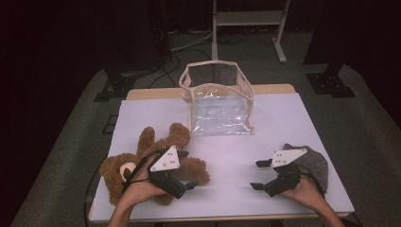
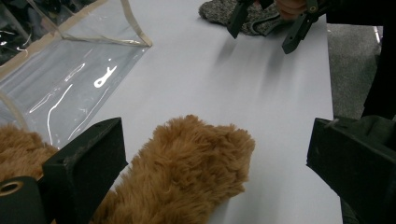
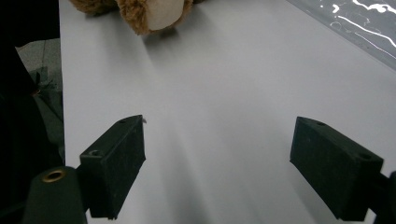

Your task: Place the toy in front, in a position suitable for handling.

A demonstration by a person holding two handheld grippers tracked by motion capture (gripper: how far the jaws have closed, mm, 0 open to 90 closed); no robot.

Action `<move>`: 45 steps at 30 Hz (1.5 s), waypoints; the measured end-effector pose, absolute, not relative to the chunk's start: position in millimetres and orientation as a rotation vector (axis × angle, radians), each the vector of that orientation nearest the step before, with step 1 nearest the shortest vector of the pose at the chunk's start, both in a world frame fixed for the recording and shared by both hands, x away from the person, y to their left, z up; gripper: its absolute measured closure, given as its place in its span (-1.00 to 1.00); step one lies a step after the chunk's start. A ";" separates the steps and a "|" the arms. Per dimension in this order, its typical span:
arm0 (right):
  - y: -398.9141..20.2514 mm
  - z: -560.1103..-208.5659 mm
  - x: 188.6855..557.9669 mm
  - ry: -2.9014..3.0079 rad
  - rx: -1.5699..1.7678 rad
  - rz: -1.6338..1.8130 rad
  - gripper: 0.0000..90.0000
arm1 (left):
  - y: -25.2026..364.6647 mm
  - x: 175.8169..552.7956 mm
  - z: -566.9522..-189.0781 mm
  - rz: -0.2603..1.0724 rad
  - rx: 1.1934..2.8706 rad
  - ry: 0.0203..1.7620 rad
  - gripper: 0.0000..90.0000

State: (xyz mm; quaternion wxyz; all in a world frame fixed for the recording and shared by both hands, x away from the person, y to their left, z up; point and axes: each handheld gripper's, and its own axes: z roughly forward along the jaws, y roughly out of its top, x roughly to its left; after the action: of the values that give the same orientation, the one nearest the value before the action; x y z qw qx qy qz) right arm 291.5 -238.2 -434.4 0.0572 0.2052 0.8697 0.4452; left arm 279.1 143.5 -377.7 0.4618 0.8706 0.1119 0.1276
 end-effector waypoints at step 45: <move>-229.3 -436.6 287.8 2.705 0.582 1.345 -0.63 | 199.3 300.4 -349.6 0.351 2.294 0.195 -0.37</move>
State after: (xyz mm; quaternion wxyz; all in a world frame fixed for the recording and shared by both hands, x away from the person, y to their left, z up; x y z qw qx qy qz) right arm 287.8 -229.3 -436.6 0.0326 0.1890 0.8788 0.4370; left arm 300.4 199.3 -349.6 0.3954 0.9047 0.0769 0.1386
